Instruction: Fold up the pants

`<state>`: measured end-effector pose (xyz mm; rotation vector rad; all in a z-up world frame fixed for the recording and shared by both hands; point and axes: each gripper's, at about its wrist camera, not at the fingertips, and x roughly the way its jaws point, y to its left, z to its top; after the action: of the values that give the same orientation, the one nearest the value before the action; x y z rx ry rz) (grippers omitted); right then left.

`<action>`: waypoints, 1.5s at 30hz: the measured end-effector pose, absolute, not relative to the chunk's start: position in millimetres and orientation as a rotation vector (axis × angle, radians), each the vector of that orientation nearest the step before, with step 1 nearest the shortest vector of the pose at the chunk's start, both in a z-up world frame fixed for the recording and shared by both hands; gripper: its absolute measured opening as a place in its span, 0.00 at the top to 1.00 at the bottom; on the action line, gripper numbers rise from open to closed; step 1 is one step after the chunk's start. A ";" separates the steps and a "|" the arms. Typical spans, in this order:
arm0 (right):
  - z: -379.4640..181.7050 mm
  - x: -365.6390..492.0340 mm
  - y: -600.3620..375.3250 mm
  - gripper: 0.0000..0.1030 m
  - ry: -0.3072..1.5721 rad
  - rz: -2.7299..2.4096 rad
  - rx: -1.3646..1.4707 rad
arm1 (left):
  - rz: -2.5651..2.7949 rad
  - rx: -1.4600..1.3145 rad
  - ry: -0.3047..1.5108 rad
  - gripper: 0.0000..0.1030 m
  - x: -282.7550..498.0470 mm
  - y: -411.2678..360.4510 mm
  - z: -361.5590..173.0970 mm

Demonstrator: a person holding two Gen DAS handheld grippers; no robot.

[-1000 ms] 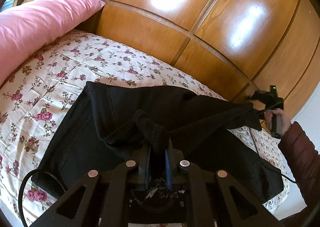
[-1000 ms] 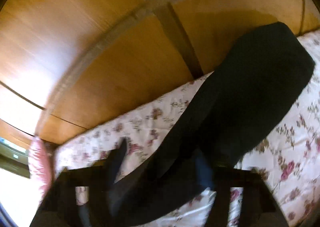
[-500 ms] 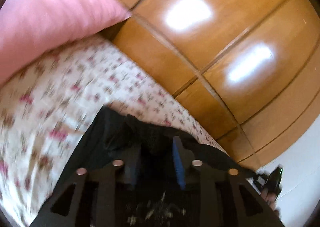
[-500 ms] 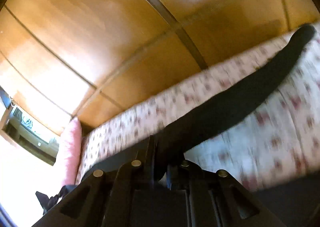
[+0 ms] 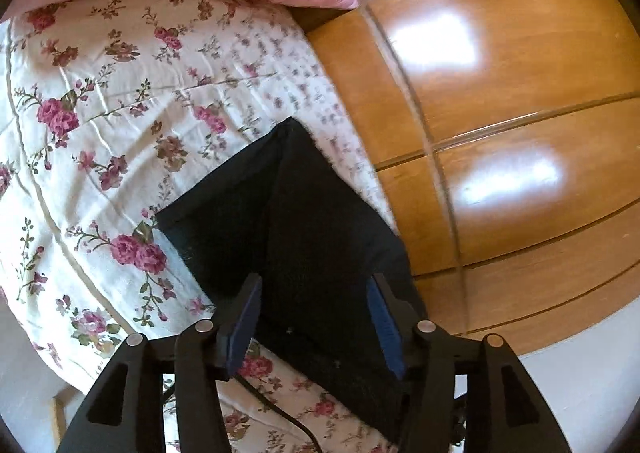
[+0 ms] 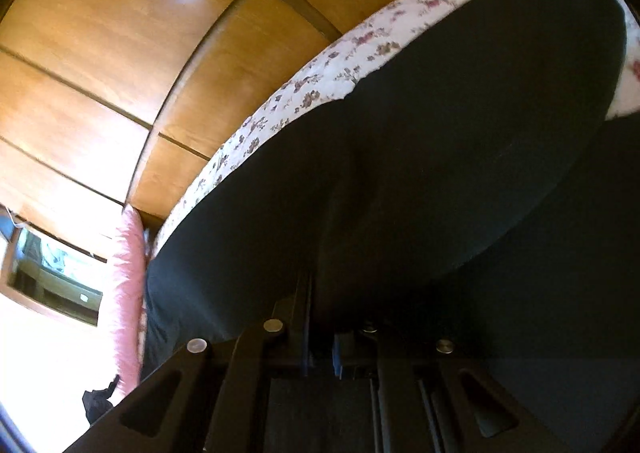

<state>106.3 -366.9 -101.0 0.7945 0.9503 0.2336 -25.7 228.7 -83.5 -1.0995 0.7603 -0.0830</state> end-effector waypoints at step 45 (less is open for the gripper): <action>-74.8 116.5 -368.6 0.93 0.932 0.213 0.757 | -0.088 -0.695 0.751 0.93 43.1 223.5 -18.9</action>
<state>116.5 -368.6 -74.8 0.7566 0.9323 0.2129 43.1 223.5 -18.9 -0.6952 0.7506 -0.0882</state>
